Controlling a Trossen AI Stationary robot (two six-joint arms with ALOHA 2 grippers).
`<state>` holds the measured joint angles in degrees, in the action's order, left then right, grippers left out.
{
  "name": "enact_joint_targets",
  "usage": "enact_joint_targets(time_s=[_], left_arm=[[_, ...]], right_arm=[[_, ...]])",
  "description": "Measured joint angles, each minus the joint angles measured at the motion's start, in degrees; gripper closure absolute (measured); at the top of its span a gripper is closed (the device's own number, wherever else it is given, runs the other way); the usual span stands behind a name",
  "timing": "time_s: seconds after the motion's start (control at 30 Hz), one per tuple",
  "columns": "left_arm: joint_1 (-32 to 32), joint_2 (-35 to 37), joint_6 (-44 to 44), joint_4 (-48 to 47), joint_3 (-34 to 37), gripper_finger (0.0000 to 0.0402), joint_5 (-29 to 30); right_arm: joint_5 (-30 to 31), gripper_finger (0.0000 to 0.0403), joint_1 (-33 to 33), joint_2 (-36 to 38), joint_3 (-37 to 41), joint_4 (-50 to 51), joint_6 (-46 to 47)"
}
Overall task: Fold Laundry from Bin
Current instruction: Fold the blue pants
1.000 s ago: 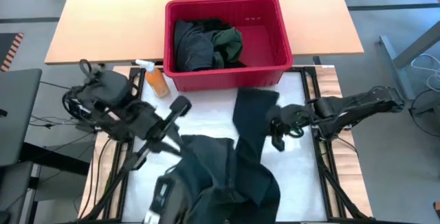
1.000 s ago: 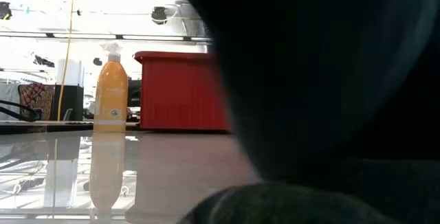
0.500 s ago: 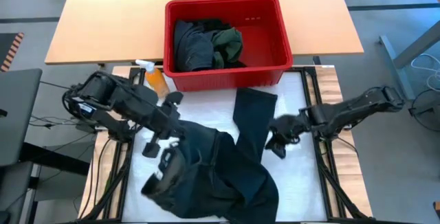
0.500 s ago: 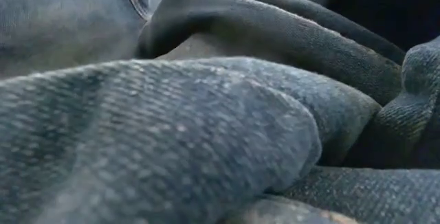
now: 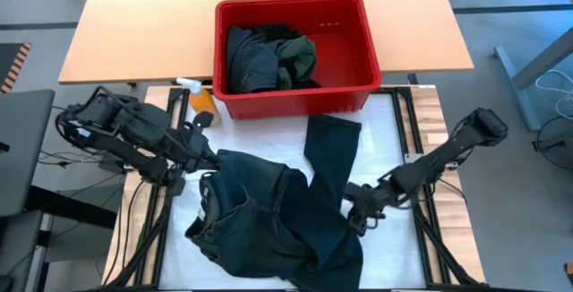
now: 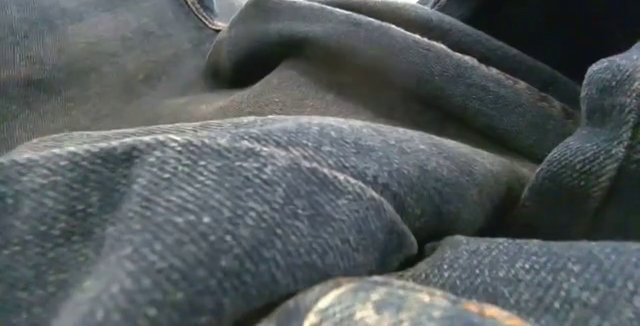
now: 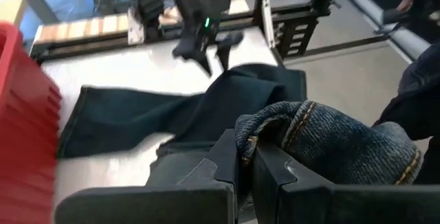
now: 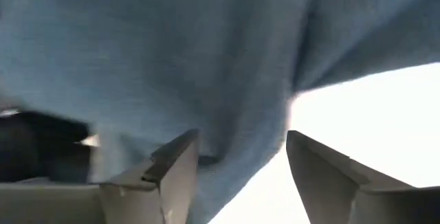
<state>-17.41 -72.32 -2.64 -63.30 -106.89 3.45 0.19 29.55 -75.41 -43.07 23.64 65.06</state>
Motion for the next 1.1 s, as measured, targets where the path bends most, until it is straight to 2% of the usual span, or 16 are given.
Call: enact_joint_targets(time_s=[0.13,0.2,0.27,0.4,0.47,0.6,0.67,0.73,0.83,0.9,1.0,1.1], left_arm=[[0.0,2.9,0.4,3.4,3.1,0.0401,-2.0],[0.0,4.3,0.6,3.9,3.7,0.0401,-2.8],[0.0,5.7,0.7,4.5,4.0,0.0401,-4.2],[0.0,8.5,3.1,8.0,4.1,0.0401,-8.7],[0.0,10.0,5.1,10.5,4.1,0.0401,-11.7],[0.0,13.0,10.0,15.4,4.1,0.0401,-15.2],[0.0,14.2,12.0,16.4,4.1,0.0401,-15.2],[0.0,15.2,13.6,17.5,4.1,0.0401,-15.0],[0.0,15.7,15.6,20.4,4.1,0.0401,-15.1],[0.0,15.8,16.5,23.1,4.1,0.0401,-16.0],[0.0,15.7,17.0,27.2,4.1,0.0401,-18.7],[0.0,15.8,15.6,28.6,4.0,0.0401,-19.3]], right_arm=[[-0.8,0.0150,-0.1,-5.0,0.0,-2.6,0.9],[-3.0,0.0171,-0.1,-5.8,-0.1,-4.5,0.9],[-4.4,0.0216,-0.1,-5.6,-1.6,-4.2,-0.2],[-4.9,0.0363,-2.2,-1.7,-6.1,2.3,-6.3],[-3.9,0.0381,-4.6,0.8,-9.5,8.0,-10.2],[5.9,0.0381,-10.1,4.8,-19.6,26.7,-20.8],[14.7,0.0385,-13.2,5.3,-25.6,36.5,-28.3],[26.1,0.0385,-16.3,5.2,-30.9,42.1,-36.8],[42.6,0.0385,-20.4,4.9,-36.1,39.9,-54.0],[49.5,0.0385,-23.5,4.3,-36.9,32.1,-65.0],[49.5,0.0385,-27.9,3.4,-35.7,24.7,-71.7],[47.0,0.0385,-29.6,2.0,-32.6,23.9,-66.0]])
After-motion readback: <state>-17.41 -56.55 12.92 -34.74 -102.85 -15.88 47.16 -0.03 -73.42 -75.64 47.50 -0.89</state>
